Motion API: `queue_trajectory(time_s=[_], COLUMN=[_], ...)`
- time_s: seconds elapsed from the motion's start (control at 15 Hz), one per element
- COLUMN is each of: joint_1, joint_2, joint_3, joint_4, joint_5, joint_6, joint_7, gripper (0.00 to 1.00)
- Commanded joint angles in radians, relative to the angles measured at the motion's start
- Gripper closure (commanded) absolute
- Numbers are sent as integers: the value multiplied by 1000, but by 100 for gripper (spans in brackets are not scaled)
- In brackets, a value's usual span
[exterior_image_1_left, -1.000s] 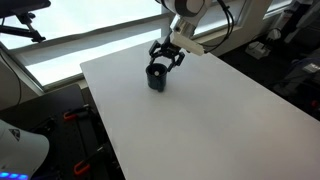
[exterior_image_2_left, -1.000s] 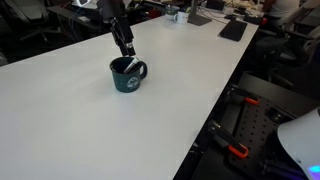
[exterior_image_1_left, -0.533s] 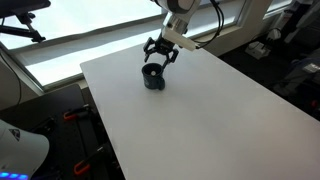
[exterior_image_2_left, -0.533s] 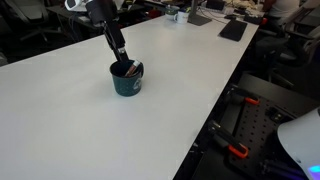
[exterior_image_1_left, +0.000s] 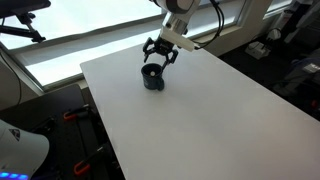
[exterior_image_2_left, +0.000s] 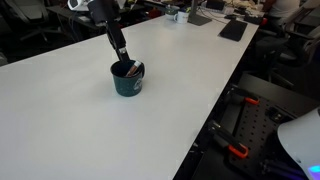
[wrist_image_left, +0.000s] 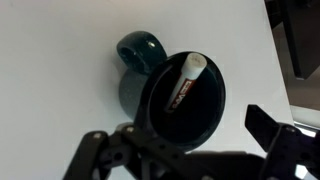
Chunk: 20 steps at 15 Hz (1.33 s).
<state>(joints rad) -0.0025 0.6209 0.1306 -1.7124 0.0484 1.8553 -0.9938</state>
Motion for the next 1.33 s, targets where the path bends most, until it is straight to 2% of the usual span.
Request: queue_trajectory(time_s=[0.0, 0.2, 0.33, 0.67, 0.73, 0.8, 1.27], joint_1=[-18, -31, -43, -72, -67, -47, -49], joint_2=[-99, -178, -210, -248, -250, -209, -192], joint_3=[5, 7, 18, 61, 58, 36, 36], joint_4=[-105, -170, -193, -263, -277, -220, -200], joint_5=[7, 16, 45, 218, 227, 198, 185], joint_6=[75, 147, 141, 107, 109, 108, 95], joint_7=[17, 9, -22, -220, -236, -190, -244], gripper=[0, 0, 0, 0, 0, 0, 0])
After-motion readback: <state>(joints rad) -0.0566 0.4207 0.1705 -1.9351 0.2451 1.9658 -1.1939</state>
